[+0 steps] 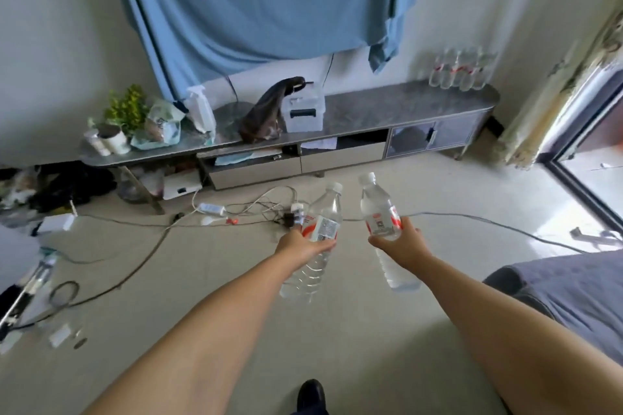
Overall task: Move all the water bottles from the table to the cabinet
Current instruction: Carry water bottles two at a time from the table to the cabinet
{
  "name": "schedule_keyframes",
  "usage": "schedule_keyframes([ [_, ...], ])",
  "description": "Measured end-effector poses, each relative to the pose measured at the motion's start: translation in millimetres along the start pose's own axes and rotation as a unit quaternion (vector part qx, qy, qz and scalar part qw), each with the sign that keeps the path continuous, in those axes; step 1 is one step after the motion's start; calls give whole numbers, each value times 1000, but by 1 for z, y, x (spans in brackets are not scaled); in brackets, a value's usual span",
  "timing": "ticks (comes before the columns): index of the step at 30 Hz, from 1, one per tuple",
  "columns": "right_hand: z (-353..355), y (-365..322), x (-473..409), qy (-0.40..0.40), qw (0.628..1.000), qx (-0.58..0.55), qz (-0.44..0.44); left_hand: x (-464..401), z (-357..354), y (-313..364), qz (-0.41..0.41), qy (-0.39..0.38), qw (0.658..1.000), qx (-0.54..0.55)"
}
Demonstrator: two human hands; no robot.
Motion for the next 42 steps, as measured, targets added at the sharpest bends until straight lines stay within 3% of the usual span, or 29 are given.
schedule_keyframes([
  [7,53,13,-58,73,996,-16,-40,-60,-17,99,-38,-38,997,-51],
  [17,167,86,-166,95,992,25,-78,-129,-139,250,-77,-96,983,-135],
  [23,279,133,-245,77,990,71,-96,-163,-217,367,-65,-93,986,-124],
  [27,343,155,-293,112,986,60,-108,-182,-260,430,-77,-106,984,-118],
  [42,483,202,-550,170,980,3,-101,-335,-376,697,-112,-157,976,-103],
])
Point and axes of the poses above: each hand's wrist, its own x-axis away from the middle knuckle, its own z-axis out of the back of the hand, y = z × x, the point moved 6 cm from there along -x, towards the middle knuckle, and after that the axes turned 14 degrees about z, right-handed, at the moved point
